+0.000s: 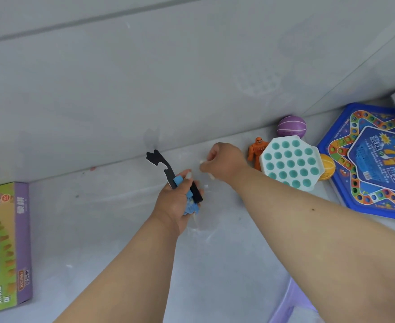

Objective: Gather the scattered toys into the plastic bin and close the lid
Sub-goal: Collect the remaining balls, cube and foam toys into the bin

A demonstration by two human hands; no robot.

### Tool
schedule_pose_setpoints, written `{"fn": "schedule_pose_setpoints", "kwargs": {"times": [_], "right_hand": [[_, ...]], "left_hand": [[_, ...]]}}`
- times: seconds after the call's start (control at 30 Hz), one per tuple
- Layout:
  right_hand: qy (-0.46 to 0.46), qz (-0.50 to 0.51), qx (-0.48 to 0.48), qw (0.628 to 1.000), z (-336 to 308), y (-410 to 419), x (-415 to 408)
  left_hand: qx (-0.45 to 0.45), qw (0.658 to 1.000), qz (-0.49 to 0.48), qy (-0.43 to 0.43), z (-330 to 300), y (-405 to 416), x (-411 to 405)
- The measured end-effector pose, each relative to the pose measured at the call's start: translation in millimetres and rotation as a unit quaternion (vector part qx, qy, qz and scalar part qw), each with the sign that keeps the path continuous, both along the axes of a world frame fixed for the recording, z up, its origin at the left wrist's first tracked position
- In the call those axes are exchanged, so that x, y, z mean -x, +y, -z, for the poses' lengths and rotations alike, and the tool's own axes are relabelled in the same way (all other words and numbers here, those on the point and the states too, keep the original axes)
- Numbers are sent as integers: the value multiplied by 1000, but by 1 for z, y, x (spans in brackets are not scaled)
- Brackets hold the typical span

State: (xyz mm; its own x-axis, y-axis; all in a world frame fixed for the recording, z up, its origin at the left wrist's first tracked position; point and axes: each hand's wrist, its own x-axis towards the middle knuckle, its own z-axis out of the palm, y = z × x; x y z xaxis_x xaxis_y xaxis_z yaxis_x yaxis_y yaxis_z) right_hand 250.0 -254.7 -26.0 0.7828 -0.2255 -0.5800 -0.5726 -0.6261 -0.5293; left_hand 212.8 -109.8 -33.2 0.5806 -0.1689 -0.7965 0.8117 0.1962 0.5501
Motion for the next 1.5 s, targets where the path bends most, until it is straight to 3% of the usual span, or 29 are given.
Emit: {"fn": "schedule_pose_setpoints", "kwargs": {"times": [0.13, 0.23, 0.33, 0.47, 0.53, 0.63, 0.73, 0.8, 0.93, 1.03, 1.37, 1.5], "right_hand": [[-6, 82, -191, 978, -11, 15, 20], [-7, 73, -240, 968, -17, 6, 33], [-6, 71, -256, 964, -22, -5, 44], [-21, 253, -337, 907, -35, -24, 51], [-90, 368, -300, 876, -40, -38, 54], [-212, 458, -106, 857, -40, -64, 64], [-197, 459, 89, 862, -37, -100, 74], [-137, 465, 138, 864, -34, -125, 80], [-11, 417, 115, 902, -22, -154, 89], [16, 337, 88, 937, -19, -162, 91], [-68, 246, 108, 961, -20, -156, 91], [-147, 268, 90, 948, -29, -148, 84]], "left_hand": [[54, 998, 32, -2, -2, -3, 1], [124, 991, 52, 9, -2, -1, 3], [124, 989, 82, 11, -3, -7, 4], [96, 993, 66, 26, -4, -29, 4], [70, 994, 78, 21, -4, -43, 6], [29, 995, 98, -3, -7, -65, 12], [-1, 995, 99, -26, -12, -88, 17], [-19, 994, 99, -36, -15, -100, 18], [-35, 991, 121, -50, -21, -115, 15], [-36, 988, 142, -51, -23, -123, 13], [-76, 980, 173, -56, -18, -129, 8], [10, 985, 168, -32, -26, -119, 8]]}}
